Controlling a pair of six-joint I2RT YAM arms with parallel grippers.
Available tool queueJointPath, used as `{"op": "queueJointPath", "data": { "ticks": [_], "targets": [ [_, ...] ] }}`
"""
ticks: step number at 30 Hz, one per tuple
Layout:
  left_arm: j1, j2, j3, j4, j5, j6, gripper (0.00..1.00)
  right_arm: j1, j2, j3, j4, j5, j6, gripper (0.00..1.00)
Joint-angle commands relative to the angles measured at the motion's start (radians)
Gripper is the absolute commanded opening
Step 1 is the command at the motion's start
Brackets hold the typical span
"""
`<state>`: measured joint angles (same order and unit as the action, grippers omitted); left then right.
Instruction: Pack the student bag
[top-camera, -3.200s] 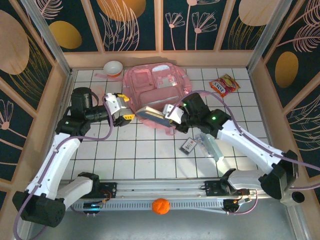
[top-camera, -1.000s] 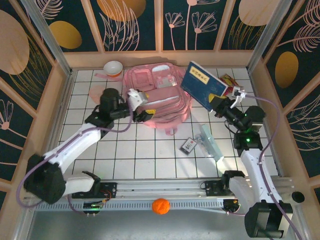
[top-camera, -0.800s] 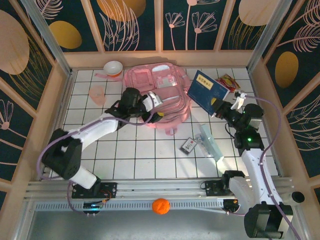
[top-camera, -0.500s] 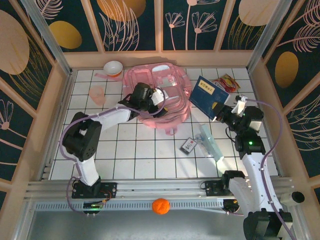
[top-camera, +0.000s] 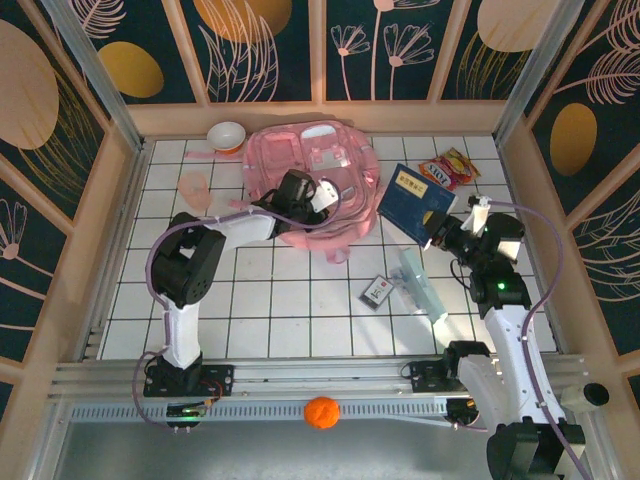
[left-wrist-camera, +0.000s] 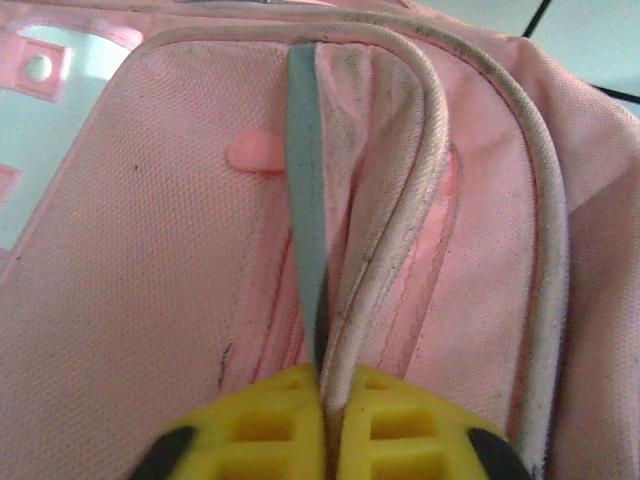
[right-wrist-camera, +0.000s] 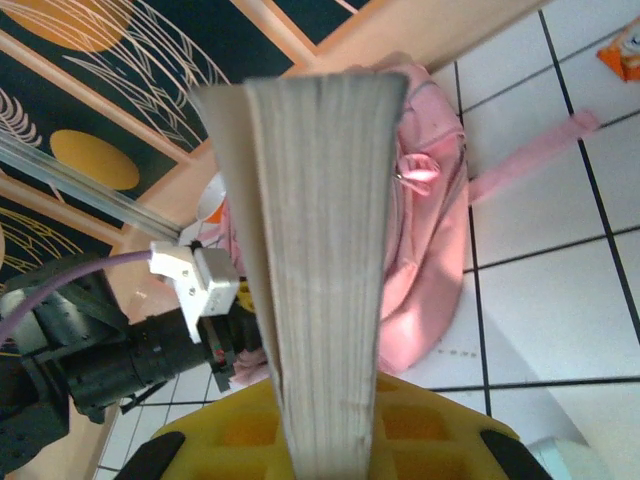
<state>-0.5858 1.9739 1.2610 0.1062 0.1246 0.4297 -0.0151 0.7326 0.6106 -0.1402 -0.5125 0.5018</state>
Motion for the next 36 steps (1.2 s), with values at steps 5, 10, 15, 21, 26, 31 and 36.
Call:
{"op": "queueJointPath", "data": {
  "ticks": [5, 10, 15, 21, 26, 31, 36],
  "targets": [
    [0.011, -0.314, -0.137, -0.042, 0.033, -0.176, 0.00, -0.003, 0.001, 0.015, 0.021, 0.017, 0.062, 0.00],
    [0.011, -0.475, -0.238, -0.068, 0.110, -0.309, 0.00, -0.003, 0.055, 0.068, 0.005, 0.040, 0.099, 0.00],
    [0.009, -0.562, -0.218, -0.079, 0.140, -0.420, 0.00, -0.003, 0.065, 0.143, -0.087, 0.125, 0.124, 0.00],
    [0.011, -0.567, -0.098, -0.084, 0.073, -0.504, 0.00, 0.031, 0.017, 0.111, -0.098, 0.084, 0.301, 0.00],
    [0.011, -0.527, -0.012, -0.080, 0.045, -0.589, 0.00, 0.164, -0.052, 0.027, -0.045, 0.138, 0.437, 0.00],
    [0.011, -0.495, 0.028, -0.075, 0.018, -0.611, 0.00, 0.259, -0.104, -0.155, 0.193, 0.161, 0.632, 0.00],
    [0.012, -0.485, 0.042, -0.074, 0.029, -0.608, 0.00, 0.388, -0.075, -0.228, 0.361, 0.259, 0.711, 0.00]
  ]
}}
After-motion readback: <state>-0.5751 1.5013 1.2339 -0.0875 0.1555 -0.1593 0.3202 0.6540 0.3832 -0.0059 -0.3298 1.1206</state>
